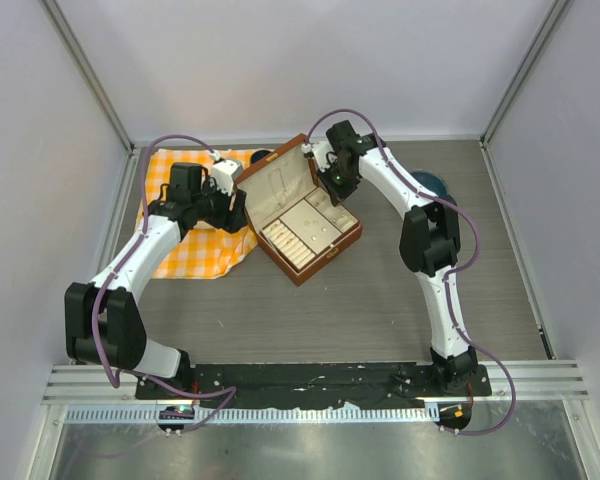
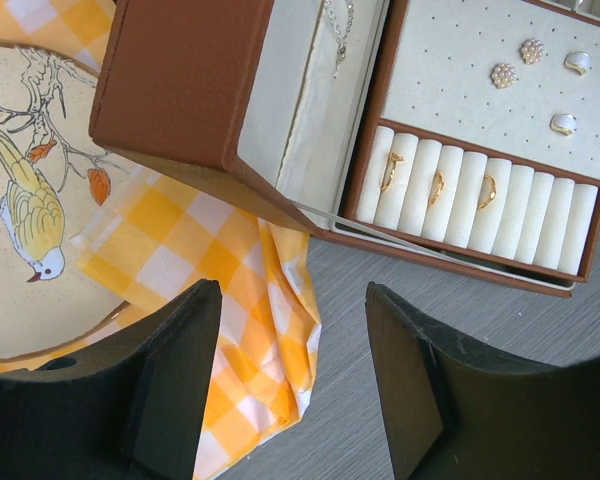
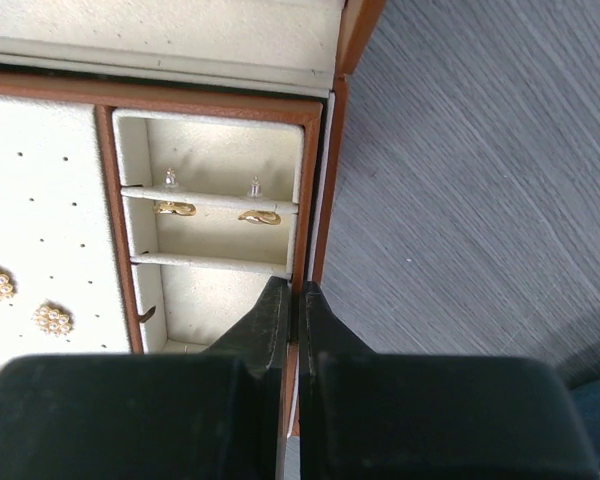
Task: Organize the mixed jewelry
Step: Place the compartment layer in the jewelry box.
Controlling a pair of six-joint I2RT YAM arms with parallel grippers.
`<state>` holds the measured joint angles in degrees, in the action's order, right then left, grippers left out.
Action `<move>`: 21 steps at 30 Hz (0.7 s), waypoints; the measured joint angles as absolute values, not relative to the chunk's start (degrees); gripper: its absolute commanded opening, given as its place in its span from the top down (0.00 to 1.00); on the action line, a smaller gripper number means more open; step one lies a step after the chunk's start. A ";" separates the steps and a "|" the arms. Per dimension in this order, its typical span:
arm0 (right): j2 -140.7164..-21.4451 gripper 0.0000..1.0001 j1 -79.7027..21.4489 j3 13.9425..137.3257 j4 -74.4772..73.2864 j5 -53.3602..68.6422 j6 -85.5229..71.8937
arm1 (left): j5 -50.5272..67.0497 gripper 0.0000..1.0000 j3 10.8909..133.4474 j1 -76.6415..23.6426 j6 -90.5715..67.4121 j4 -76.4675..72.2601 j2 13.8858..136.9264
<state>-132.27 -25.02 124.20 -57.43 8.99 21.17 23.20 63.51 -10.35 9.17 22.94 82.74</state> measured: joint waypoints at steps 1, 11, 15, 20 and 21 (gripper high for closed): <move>-132.27 0.99 -25.02 124.20 -57.63 8.82 21.17 | 23.22 0.36 63.51 -10.35 9.17 22.96 82.74; -132.25 0.99 -24.91 123.79 -57.47 8.43 21.06 | 23.31 0.36 63.51 -10.35 9.15 22.96 82.63; -132.25 0.99 -24.91 123.72 -57.41 8.43 20.88 | 23.55 0.36 63.51 -10.35 9.15 22.96 82.13; -132.22 0.89 -24.91 123.37 -57.06 8.38 20.75 | 23.62 0.36 63.40 -10.35 9.17 22.98 81.03; -132.09 0.87 -24.91 123.07 -56.80 8.34 20.71 | 23.62 0.36 63.33 -10.35 9.17 22.98 80.79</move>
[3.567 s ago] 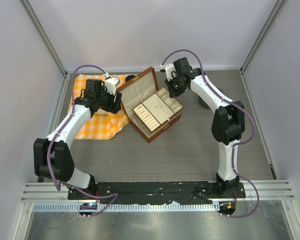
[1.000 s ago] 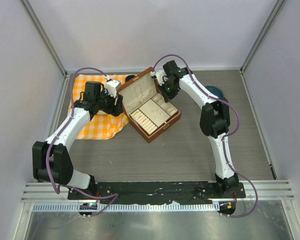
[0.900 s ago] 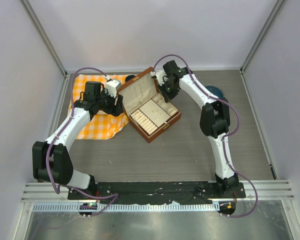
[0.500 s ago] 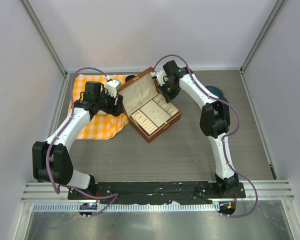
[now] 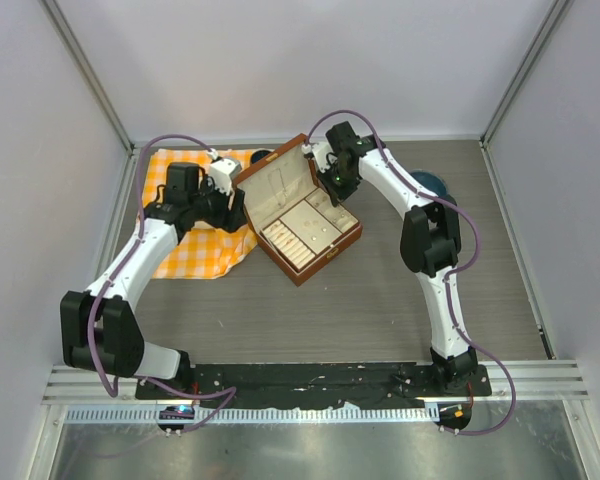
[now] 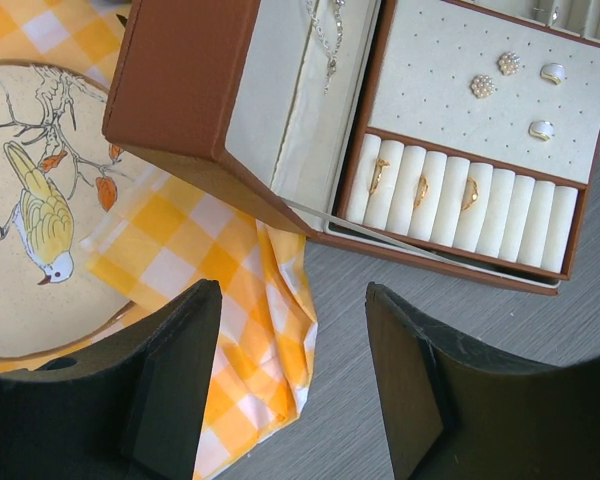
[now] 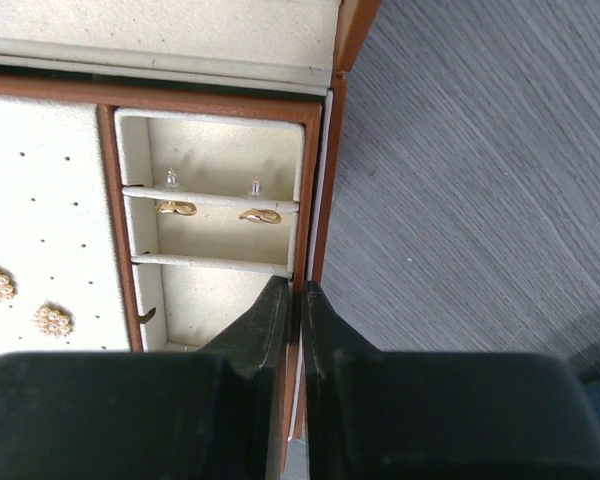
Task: Organize the mixed jewelry
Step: Place the compartment layer in the jewelry box.
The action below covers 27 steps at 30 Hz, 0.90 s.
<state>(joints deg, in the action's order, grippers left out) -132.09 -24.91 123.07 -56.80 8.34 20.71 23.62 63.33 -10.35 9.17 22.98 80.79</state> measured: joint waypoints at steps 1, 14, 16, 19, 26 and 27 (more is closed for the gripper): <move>-131.94 0.87 -24.91 122.78 -56.53 8.29 20.67 | 23.64 0.36 63.20 -10.35 9.17 22.96 80.47; -129.78 0.71 -25.34 118.63 -52.97 8.25 19.33 | 23.70 0.36 61.32 -10.33 9.17 23.07 79.37; -129.78 0.70 -25.45 118.58 -52.95 8.23 19.05 | 23.70 0.36 61.06 -10.33 9.19 23.07 78.83; -129.62 0.67 -25.67 118.50 -52.95 8.10 18.74 | 23.70 0.36 60.71 -10.33 9.19 23.11 77.82; -128.49 0.51 -25.78 118.06 -53.32 6.42 18.00 | 23.68 0.36 59.66 -10.33 9.19 23.49 74.19; -127.94 0.48 -25.78 117.84 -53.45 6.04 17.93 | 23.68 0.36 59.64 -10.33 9.15 23.62 73.60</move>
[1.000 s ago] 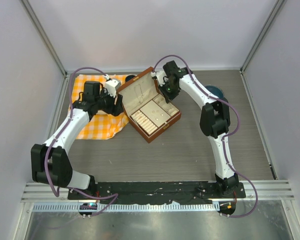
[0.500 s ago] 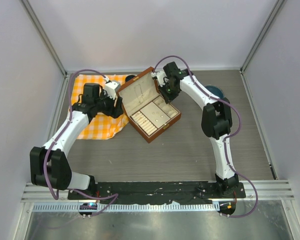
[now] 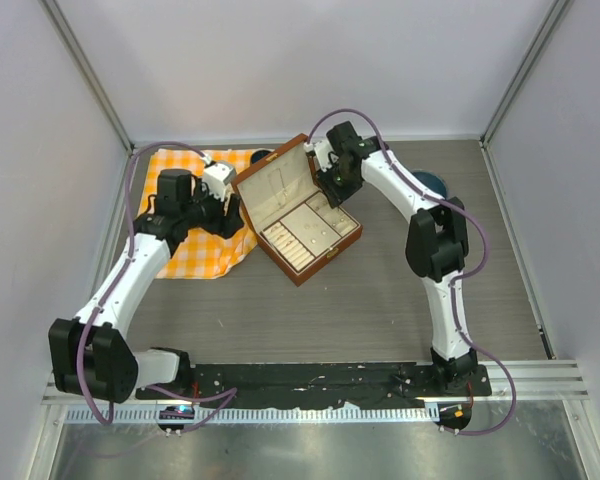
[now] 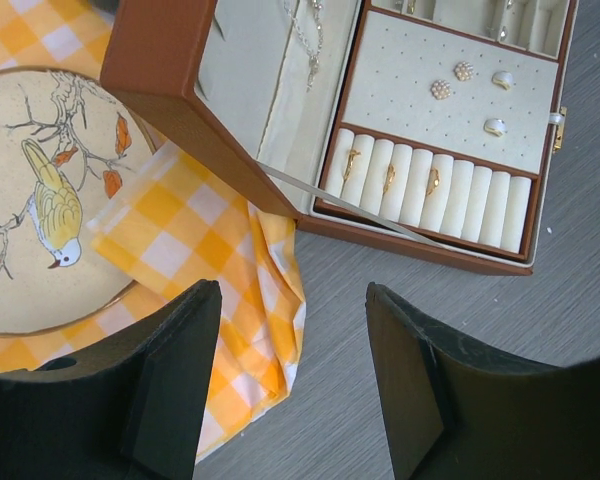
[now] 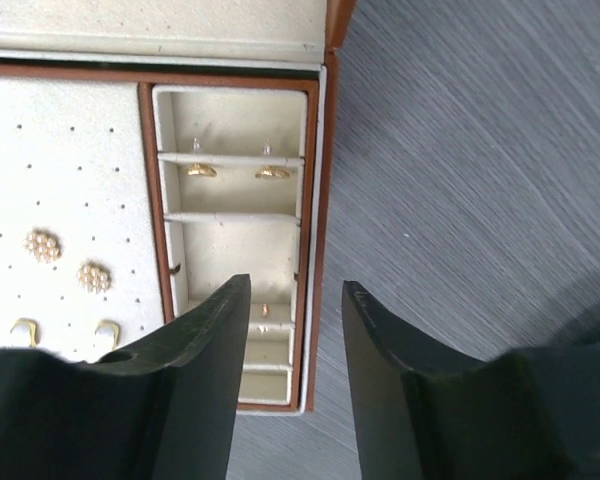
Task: Organize the mixed jewelry
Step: Place the compartment layer in the jewelry box, then close the jewelry box at the center of the board.
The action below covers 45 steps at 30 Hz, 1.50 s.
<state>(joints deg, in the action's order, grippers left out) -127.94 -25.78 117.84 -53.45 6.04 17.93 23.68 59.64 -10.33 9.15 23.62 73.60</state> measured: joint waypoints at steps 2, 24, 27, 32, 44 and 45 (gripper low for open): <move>-126.69 0.45 -25.76 117.49 -53.69 5.48 17.82 | 23.70 0.36 59.64 -10.26 8.91 23.59 72.58; -112.79 0.42 -20.88 109.49 -54.08 5.26 16.23 | 22.33 0.25 65.30 -9.72 5.89 12.08 82.85; -112.60 0.42 -20.88 108.42 -54.06 5.67 15.97 | 23.46 0.23 66.61 -9.67 5.04 9.74 85.45; -111.39 0.42 -20.88 106.30 -53.95 6.35 15.25 | 29.17 0.21 69.06 -9.69 1.78 6.50 88.60; -105.75 0.42 -19.55 104.16 -53.71 5.45 14.61 | 35.75 0.20 66.78 -19.64 -2.48 7.42 84.86; -105.41 0.42 -19.14 104.16 -53.69 5.15 14.59 | 36.25 0.20 66.65 -20.80 -2.42 8.01 84.49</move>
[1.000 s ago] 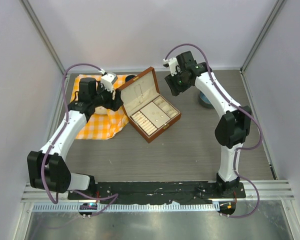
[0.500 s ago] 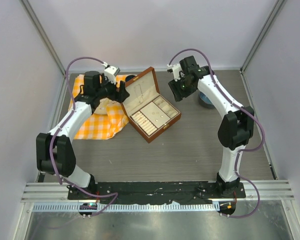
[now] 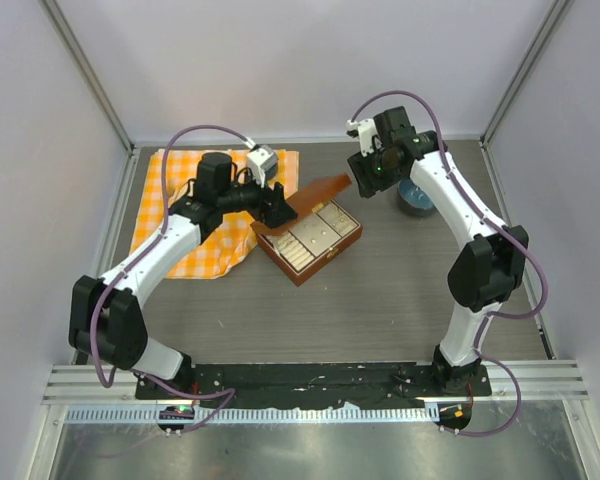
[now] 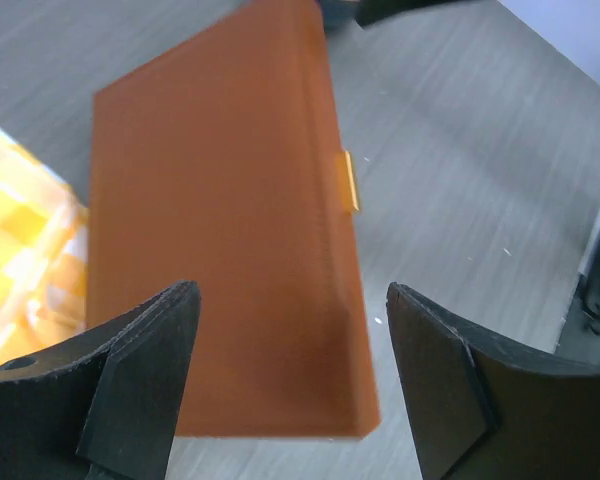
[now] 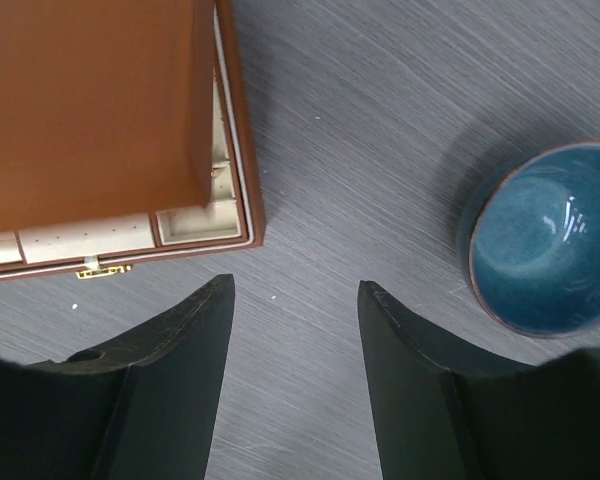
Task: Organize the mixed jewelry
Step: Close the jewelry box at the center of the board, then move the jewelry box to the center of the board.
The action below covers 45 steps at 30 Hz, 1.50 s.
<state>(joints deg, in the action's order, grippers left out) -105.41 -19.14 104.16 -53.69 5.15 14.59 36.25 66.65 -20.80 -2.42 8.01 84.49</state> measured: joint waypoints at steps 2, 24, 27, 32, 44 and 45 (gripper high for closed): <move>-105.01 0.42 -18.44 104.16 -53.65 4.99 14.55 | 37.19 0.20 66.32 -22.20 -2.42 8.93 84.01; -102.15 0.42 -14.74 100.66 -52.49 4.19 13.21 | 21.47 0.19 81.19 -23.14 3.97 12.23 105.19; -101.60 0.42 -14.44 99.26 -52.25 4.32 13.08 | 21.74 0.19 89.12 -23.14 4.25 13.61 113.03; -100.27 0.42 -13.39 96.68 -51.77 4.36 13.13 | 24.73 0.19 101.60 -23.20 4.08 17.02 122.93; -95.88 0.42 -9.13 91.55 -50.74 4.01 13.37 | 37.17 0.19 107.46 -24.38 10.33 26.68 127.94; -95.85 0.42 -9.10 91.05 -50.68 4.03 13.37 | 37.82 0.19 108.49 -24.75 11.25 27.99 128.51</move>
<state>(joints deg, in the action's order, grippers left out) -95.85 -9.10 91.05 -50.68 4.03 13.37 37.82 108.49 -24.75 11.25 27.99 128.51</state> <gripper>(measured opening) 0.583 0.812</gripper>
